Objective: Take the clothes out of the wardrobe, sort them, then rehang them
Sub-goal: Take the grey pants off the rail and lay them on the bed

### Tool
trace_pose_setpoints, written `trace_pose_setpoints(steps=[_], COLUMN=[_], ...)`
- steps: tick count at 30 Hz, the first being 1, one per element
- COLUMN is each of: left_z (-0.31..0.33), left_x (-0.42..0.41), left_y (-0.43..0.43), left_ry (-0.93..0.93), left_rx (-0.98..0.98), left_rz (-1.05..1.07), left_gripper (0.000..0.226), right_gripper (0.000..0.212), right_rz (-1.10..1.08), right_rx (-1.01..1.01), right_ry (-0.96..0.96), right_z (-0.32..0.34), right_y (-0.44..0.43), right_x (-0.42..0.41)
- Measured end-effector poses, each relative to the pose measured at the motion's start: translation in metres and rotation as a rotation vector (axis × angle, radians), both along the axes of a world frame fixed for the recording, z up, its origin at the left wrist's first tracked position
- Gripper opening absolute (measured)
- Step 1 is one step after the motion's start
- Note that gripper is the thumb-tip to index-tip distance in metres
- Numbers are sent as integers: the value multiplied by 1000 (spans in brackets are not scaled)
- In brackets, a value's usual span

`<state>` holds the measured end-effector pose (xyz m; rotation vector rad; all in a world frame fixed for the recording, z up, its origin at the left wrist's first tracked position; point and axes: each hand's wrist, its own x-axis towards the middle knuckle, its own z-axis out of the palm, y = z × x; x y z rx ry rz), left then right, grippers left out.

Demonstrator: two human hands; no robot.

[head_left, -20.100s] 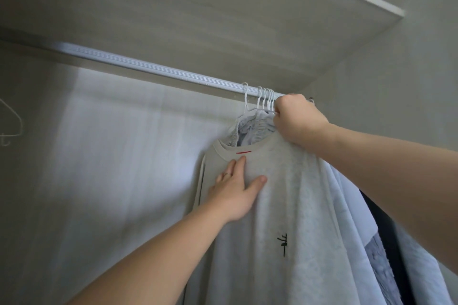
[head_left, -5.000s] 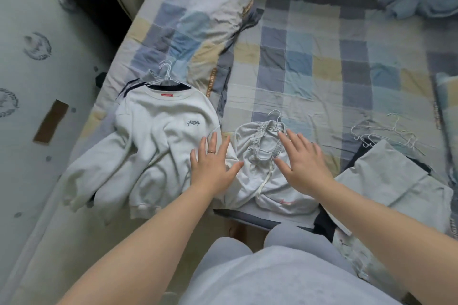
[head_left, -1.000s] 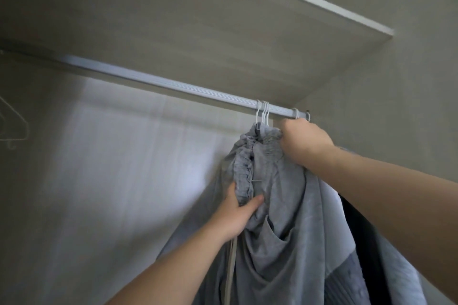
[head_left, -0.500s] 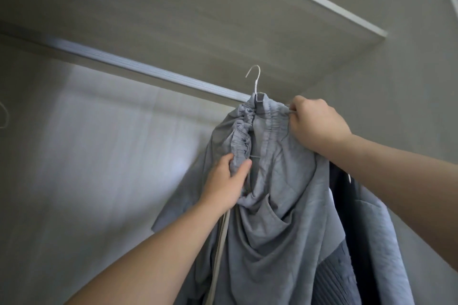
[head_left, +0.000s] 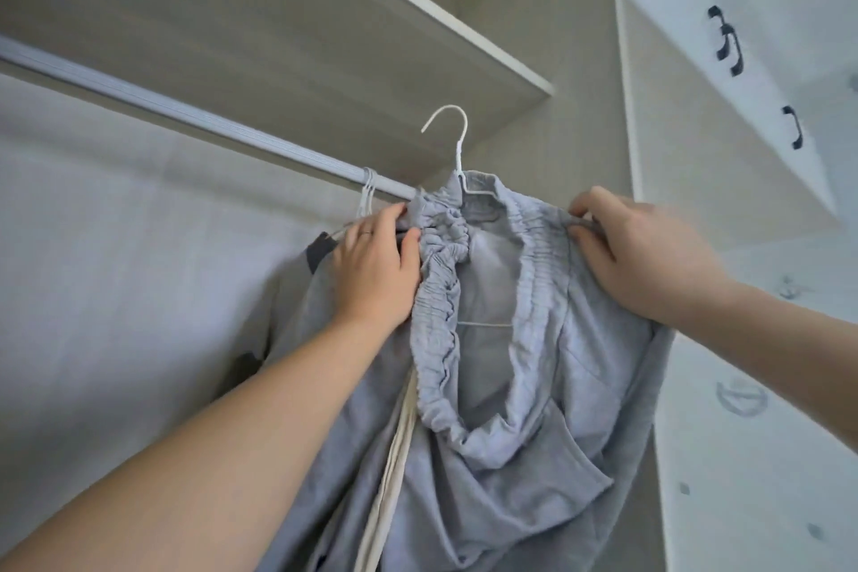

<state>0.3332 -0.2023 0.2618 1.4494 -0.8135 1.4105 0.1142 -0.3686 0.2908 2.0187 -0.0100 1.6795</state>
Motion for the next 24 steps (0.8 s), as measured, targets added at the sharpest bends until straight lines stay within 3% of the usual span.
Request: trace_pose_setpoints(steps=[8, 12, 24], left_z=[-9, -17, -94], left_x=[-123, -193, -456], left_y=[-92, -135, -305], left_ry=[-88, -155, -176], left_rx=[-5, 3, 148], left_rz=[-152, -274, -839], left_gripper=[14, 17, 15], right_gripper=[21, 17, 26], right_rz=[-187, -307, -884], right_rx=[10, 18, 203], right_ry=[-4, -10, 33], right_z=[-15, -25, -110], right_y=[-67, -91, -135], right_x=[-154, -237, -540])
